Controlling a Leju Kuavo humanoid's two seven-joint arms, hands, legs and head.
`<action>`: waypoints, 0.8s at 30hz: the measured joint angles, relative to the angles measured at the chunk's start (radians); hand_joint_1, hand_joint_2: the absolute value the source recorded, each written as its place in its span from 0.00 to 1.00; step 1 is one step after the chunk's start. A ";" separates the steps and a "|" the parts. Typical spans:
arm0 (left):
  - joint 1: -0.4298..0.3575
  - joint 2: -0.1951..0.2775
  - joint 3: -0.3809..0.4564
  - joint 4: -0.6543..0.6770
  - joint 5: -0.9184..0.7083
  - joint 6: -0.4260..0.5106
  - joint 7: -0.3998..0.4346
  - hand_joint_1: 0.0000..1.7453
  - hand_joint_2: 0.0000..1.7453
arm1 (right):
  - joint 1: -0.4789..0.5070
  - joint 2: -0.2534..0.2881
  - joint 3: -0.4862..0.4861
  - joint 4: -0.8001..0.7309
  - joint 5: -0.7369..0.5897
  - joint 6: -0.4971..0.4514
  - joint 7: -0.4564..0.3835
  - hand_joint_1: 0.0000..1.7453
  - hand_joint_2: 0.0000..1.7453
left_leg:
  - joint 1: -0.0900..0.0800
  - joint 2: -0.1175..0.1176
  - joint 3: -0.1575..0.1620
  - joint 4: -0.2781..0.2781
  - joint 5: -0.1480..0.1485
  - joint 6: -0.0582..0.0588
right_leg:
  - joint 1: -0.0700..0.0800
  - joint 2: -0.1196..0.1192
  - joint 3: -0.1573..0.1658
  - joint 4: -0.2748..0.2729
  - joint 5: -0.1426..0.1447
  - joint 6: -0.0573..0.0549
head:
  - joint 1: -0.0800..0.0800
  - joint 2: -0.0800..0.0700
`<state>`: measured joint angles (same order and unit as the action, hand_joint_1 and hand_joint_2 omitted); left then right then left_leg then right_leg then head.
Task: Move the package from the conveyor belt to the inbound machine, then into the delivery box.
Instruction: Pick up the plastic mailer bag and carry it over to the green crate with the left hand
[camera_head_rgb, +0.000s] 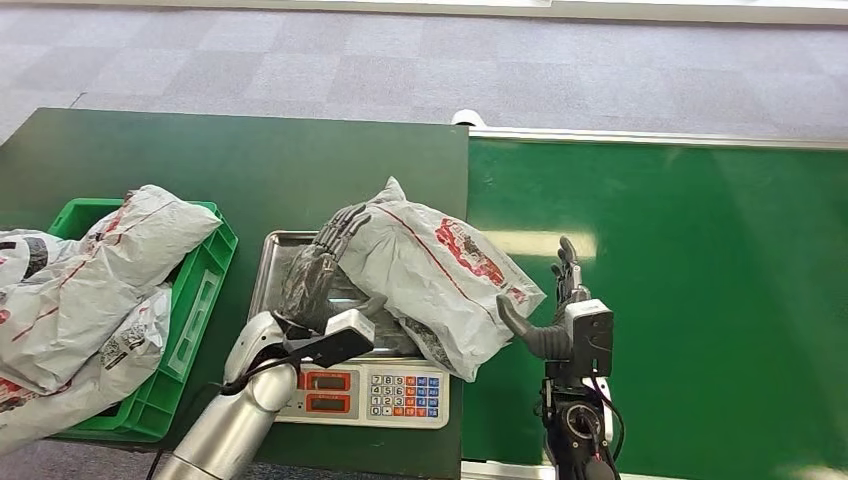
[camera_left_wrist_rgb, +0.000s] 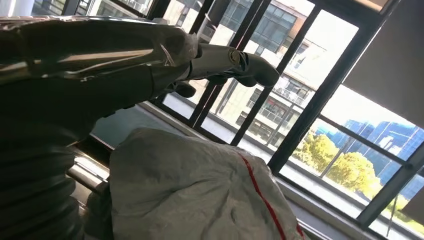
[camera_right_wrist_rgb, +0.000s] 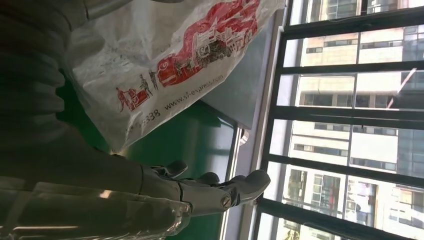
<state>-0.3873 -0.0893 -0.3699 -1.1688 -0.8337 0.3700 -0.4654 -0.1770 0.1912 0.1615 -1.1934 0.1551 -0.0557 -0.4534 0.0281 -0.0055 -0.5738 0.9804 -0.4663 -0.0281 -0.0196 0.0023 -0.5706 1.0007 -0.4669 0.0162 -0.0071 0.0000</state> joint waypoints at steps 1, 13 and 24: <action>-0.015 0.000 -0.011 0.019 -0.047 -0.004 0.027 0.00 1.00 | -0.001 0.000 0.000 0.004 0.005 0.007 0.002 0.00 1.00 | 0.000 0.000 0.000 0.000 0.000 0.000 | 0.000 0.000 0.000 0.000 0.000 0.000 | 0.000 0.000; -0.154 -0.002 -0.083 0.185 -0.385 -0.117 0.238 0.00 1.00 | -0.003 0.004 -0.008 0.026 0.048 0.057 0.017 0.00 1.00 | 0.000 0.000 0.000 0.000 0.000 0.000 | 0.000 0.000 0.000 0.000 0.000 0.000 | 0.000 0.000; -0.210 -0.034 -0.102 0.227 -0.604 -0.054 0.308 0.00 1.00 | 0.025 0.022 -0.049 0.014 0.082 0.086 0.032 0.00 1.00 | 0.000 0.000 0.000 0.000 0.000 0.000 | 0.000 0.000 0.000 0.000 0.000 0.000 | 0.000 0.000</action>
<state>-0.5973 -0.1236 -0.4719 -0.9419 -1.4378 0.3158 -0.1576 -0.1516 0.2128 0.1121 -1.1790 0.2367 0.0302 -0.4215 0.0280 -0.0052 -0.5738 0.9809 -0.4663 -0.0280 -0.0198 0.0024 -0.5707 1.0007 -0.4666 0.0166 -0.0072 0.0000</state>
